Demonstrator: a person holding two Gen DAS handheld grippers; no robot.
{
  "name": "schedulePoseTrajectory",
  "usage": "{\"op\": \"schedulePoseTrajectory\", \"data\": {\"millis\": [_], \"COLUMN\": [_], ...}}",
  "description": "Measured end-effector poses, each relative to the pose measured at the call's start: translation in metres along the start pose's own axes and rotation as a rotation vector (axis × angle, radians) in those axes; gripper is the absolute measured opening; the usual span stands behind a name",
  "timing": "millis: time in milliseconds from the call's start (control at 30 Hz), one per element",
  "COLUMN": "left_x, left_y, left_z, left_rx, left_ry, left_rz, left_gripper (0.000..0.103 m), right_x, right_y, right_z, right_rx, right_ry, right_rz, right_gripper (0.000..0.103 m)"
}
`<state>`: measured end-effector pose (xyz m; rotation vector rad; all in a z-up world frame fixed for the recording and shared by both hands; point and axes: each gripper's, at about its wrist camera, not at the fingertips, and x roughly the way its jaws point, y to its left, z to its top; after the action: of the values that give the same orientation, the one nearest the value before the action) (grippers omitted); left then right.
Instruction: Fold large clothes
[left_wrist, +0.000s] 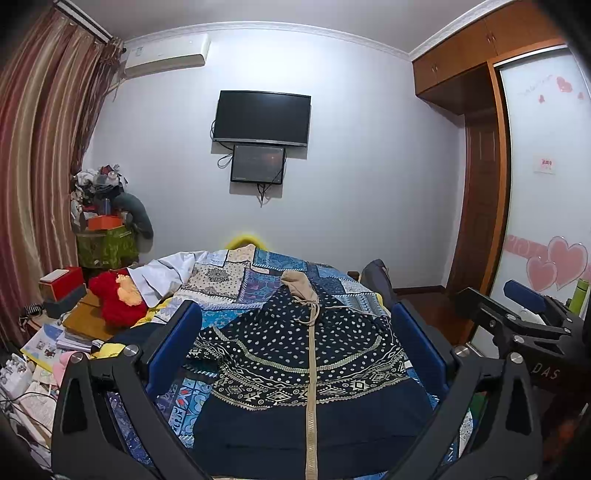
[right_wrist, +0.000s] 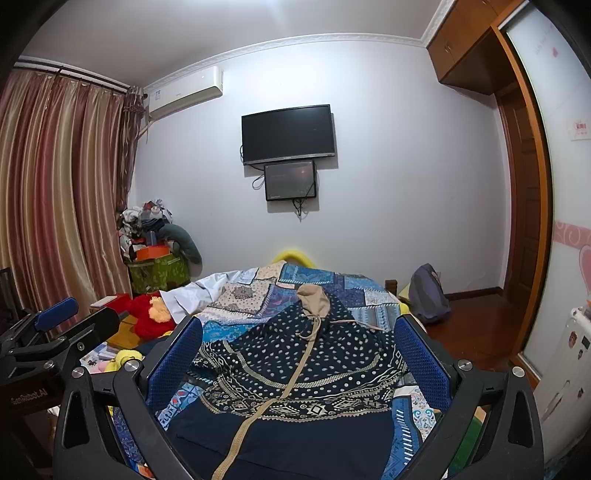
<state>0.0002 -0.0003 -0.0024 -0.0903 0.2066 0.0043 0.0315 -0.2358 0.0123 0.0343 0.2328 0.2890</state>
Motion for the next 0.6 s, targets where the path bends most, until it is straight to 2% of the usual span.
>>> {"op": "schedulePoseTrajectory", "data": {"millis": [600], "left_x": [0.0025], "left_y": [-0.0044], "left_z": [0.0037], "left_rx": [0.01], "left_ry": [0.006], "left_rz": [-0.002], "left_gripper": [0.103], "right_x": [0.0007], "right_y": [-0.0074], "right_z": [-0.001], "right_rx": [0.016], "right_ry": [-0.005], "right_rz": [-0.011], "right_gripper": [0.103]}}
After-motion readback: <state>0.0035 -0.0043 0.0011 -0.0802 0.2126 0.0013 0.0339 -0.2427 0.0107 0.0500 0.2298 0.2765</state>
